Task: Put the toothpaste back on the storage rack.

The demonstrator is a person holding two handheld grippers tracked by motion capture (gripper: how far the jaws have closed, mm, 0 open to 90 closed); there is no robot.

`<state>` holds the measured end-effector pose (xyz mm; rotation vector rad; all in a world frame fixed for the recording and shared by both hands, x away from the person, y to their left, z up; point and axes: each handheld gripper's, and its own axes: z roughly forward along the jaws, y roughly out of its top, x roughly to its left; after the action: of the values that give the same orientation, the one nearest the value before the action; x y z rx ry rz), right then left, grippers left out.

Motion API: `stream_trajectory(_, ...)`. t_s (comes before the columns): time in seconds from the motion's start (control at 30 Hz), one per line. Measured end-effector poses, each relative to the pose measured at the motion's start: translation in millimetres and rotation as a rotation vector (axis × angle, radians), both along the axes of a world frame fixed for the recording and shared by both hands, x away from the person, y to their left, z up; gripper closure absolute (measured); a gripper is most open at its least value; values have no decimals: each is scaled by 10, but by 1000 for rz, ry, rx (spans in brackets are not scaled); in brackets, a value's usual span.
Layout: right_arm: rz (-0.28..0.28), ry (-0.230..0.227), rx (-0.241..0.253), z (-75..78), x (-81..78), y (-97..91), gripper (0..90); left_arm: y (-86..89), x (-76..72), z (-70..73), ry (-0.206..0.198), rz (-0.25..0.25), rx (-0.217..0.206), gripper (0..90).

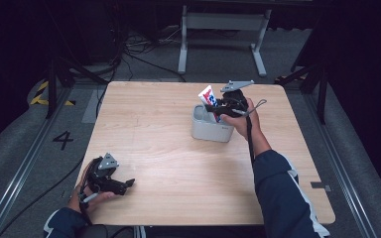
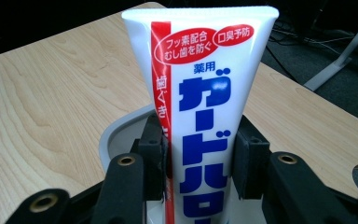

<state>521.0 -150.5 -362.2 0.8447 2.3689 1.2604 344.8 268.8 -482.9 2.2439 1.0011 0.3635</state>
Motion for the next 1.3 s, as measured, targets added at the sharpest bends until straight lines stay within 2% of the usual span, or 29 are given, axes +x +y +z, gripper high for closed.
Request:
stream_trajectory(0.43,28,-6,-36,-81,-109,-63,621,-2,-3,-2,5,5,-6,5)
stream_trajectory(0.97,39,3,-68,-133,-157,-171,616,-2,-4,-2,5,5,-6,5)
stream_trajectory(1.3,40,-6,-48,-145,-182,-254,613,-2,-3,-1,4,3,-4,5)
